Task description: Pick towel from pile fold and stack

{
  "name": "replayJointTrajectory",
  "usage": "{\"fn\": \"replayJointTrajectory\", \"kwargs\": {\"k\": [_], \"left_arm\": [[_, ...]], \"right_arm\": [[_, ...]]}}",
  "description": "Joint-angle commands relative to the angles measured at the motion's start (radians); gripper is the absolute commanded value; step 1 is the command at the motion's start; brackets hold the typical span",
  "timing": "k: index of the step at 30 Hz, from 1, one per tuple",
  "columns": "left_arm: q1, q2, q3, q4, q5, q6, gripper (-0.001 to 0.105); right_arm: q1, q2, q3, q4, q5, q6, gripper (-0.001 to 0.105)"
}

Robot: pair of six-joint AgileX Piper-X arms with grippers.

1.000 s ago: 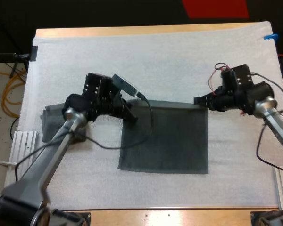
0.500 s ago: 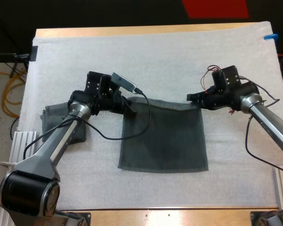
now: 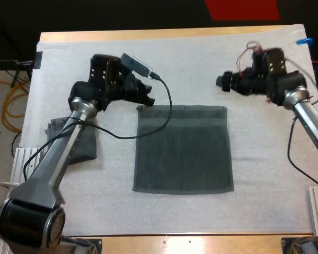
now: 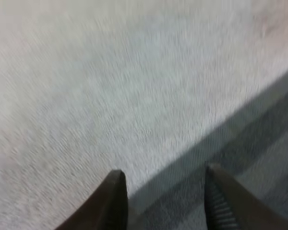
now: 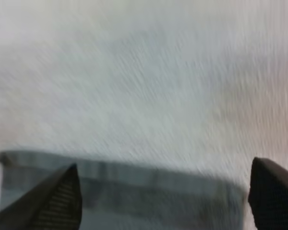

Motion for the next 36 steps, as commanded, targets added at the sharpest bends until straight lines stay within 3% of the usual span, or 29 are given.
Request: {"fn": "replayJointTrajectory", "kwargs": {"k": [1, 7, 12, 18, 23, 28, 36], "left_arm": [[0.0, -0.033, -0.021, 0.023, -0.006, 0.0, 0.037], [0.0, -0.199, -0.033, 0.083, -0.032, 0.017, 0.037], [0.0, -0.361, -0.033, 0.207, -0.032, 0.017, 0.038], [0.0, -0.513, -0.033, 0.378, -0.029, 0.014, 0.064], [0.0, -0.621, -0.025, 0.533, -0.029, -0.033, 0.066], [0.0, -0.732, 0.058, 0.559, -0.029, -0.092, 0.066], [0.0, -0.878, 0.297, 0.559, -0.015, -0.216, 0.066]], "right_arm": [[0.0, -0.041, -0.031, 0.025, -0.005, -0.041, 0.07], [0.0, -0.213, -0.074, 0.153, 0.04, -0.1, 0.07], [0.0, -0.379, -0.074, 0.293, 0.058, -0.113, 0.07], [0.002, -0.545, -0.068, 0.473, 0.086, -0.124, 0.07], [0.002, -0.668, -0.005, 0.563, 0.086, -0.104, 0.07], [0.002, -0.771, 0.113, 0.631, 0.086, -0.064, 0.07], [0.002, -0.847, 0.395, 0.645, 0.069, -0.005, 0.07]]}}
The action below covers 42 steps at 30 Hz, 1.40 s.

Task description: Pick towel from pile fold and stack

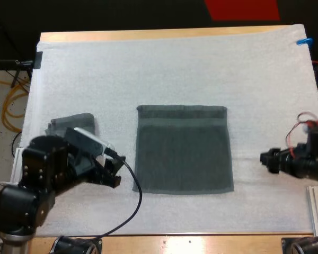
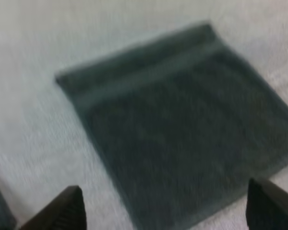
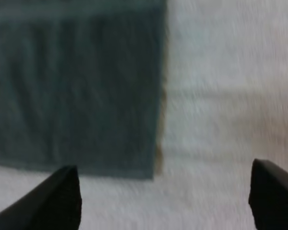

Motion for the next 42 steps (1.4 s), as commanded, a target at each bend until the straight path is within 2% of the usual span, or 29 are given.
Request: {"fn": "replayJointTrajectory", "kwargs": {"k": [1, 4, 8, 12, 15, 19, 27, 31, 34, 38, 42], "left_arm": [[0.0, -0.01, 0.02, 0.003, 0.007, -0.017, 0.066], [0.0, -0.018, 0.094, 0.003, 0.009, -0.017, 0.066], [0.0, -0.017, 0.196, -0.011, 0.03, -0.018, 0.066], [0.0, -0.017, 0.284, -0.057, 0.047, -0.067, 0.066], [0.0, -0.017, 0.313, -0.085, 0.092, -0.079, 0.066], [0.0, -0.017, 0.32, -0.103, 0.104, -0.086, 0.066], [0.0, -0.017, 0.32, -0.128, 0.128, -0.1, 0.066], [0.0, -0.017, 0.32, -0.132, 0.128, -0.1, 0.066], [0.0, -0.017, 0.321, -0.137, 0.128, -0.1, 0.066], [0.0, -0.017, 0.321, -0.14, 0.128, -0.1, 0.066], [0.0, -0.017, 0.325, -0.144, 0.128, -0.1, 0.066]], "right_arm": [[0.002, -0.002, 0.037, 0.002, -0.019, 0.005, 0.07], [0.002, 0.003, 0.148, -0.044, -0.06, 0.028, 0.07], [0.002, 0.014, 0.319, -0.2, -0.165, 0.121, 0.07], [0.002, 0.059, 0.435, -0.358, -0.286, 0.211, 0.07], [0.002, 0.118, 0.48, -0.471, -0.343, 0.245, 0.07], [0.002, 0.215, 0.492, -0.571, -0.378, 0.261, 0.07], [0.002, 0.45, 0.492, -0.737, -0.574, 0.31, 0.067], [0.002, 0.499, 0.492, -0.742, -0.613, 0.31, 0.051], [0.002, 0.513, 0.492, -0.759, -0.612, 0.31, 0.033], [0.002, 0.514, 0.492, -0.794, -0.608, 0.31, 0.001], [0.002, 0.514, 0.492, -0.809, -0.599, 0.31, 0.0]]}}
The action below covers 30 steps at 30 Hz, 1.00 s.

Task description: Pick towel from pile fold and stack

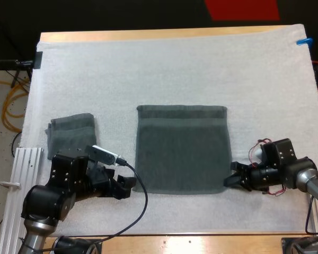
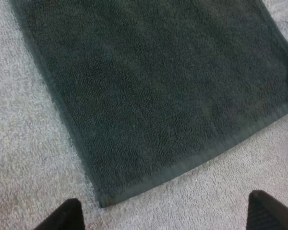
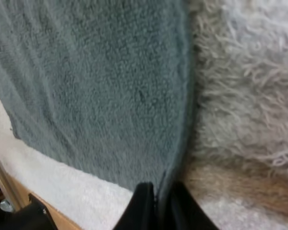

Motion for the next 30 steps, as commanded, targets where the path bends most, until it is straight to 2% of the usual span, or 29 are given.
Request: {"fn": "replayJointTrajectory", "kwargs": {"k": [1, 9, 12, 19, 21, 25, 30], "left_arm": [[0.0, -0.005, 0.004, -0.014, 0.01, -0.014, 0.066], [0.0, 0.009, 0.109, -0.122, 0.015, -0.138, 0.066], [0.0, 0.039, 0.139, -0.155, 0.015, -0.155, 0.066], [0.0, 0.264, 0.158, -0.215, 0.015, -0.137, 0.066], [0.0, 0.332, 0.158, -0.266, 0.035, -0.137, 0.066], [0.0, 0.482, 0.158, -0.346, 0.121, -0.141, 0.066], [-0.005, 0.603, 0.158, -0.361, 0.124, -0.128, 0.064]], "right_arm": [[0.002, -0.001, -0.002, -0.004, -0.003, 0.002, 0.0], [0.002, -0.015, -0.002, 0.035, 0.011, -0.013, 0.0], [0.002, -0.041, -0.002, 0.071, 0.02, -0.031, 0.0], [0.002, -0.129, -0.002, 0.118, 0.058, -0.044, 0.0], [0.002, -0.142, -0.002, 0.118, 0.058, -0.044, 0.0], [0.002, -0.15, -0.002, 0.134, 0.062, -0.044, 0.0], [0.002, -0.15, -0.002, 0.145, 0.065, -0.044, 0.0]]}}
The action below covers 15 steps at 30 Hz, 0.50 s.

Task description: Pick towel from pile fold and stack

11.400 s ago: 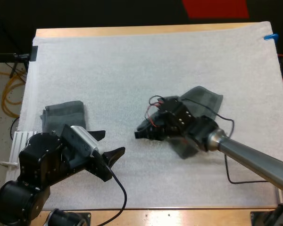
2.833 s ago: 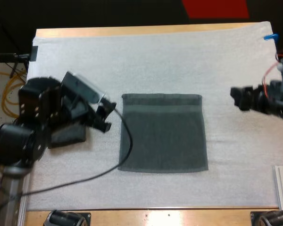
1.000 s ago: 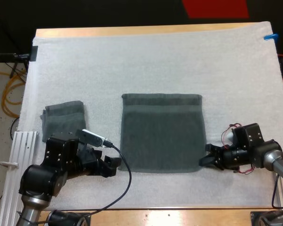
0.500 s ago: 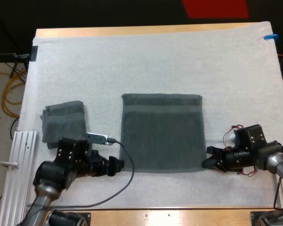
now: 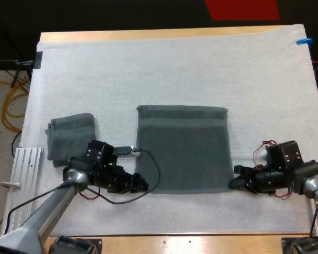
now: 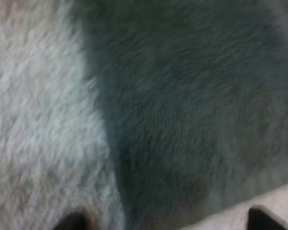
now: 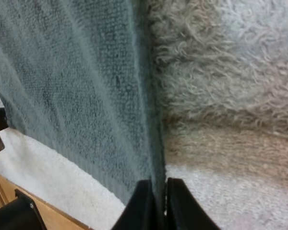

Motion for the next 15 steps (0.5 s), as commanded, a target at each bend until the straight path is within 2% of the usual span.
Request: {"fn": "replayJointTrajectory", "kwargs": {"k": [1, 5, 8, 15], "left_arm": [[-0.007, 0.015, 0.002, -0.019, 0.0, 0.003, 0.062], [-0.009, 0.032, 0.002, -0.042, 0.039, 0.003, 0.053], [-0.009, 0.032, 0.002, -0.046, 0.077, 0.001, 0.052], [-0.009, 0.032, 0.002, -0.068, 0.078, -0.017, 0.052]], "right_arm": [[0.002, -0.008, -0.002, 0.01, 0.003, -0.01, 0.0], [0.002, -0.009, -0.002, 0.015, 0.003, -0.01, 0.0], [0.002, -0.009, -0.002, 0.018, 0.003, -0.012, 0.0], [0.002, -0.009, -0.002, 0.018, 0.003, -0.014, 0.0]]}}
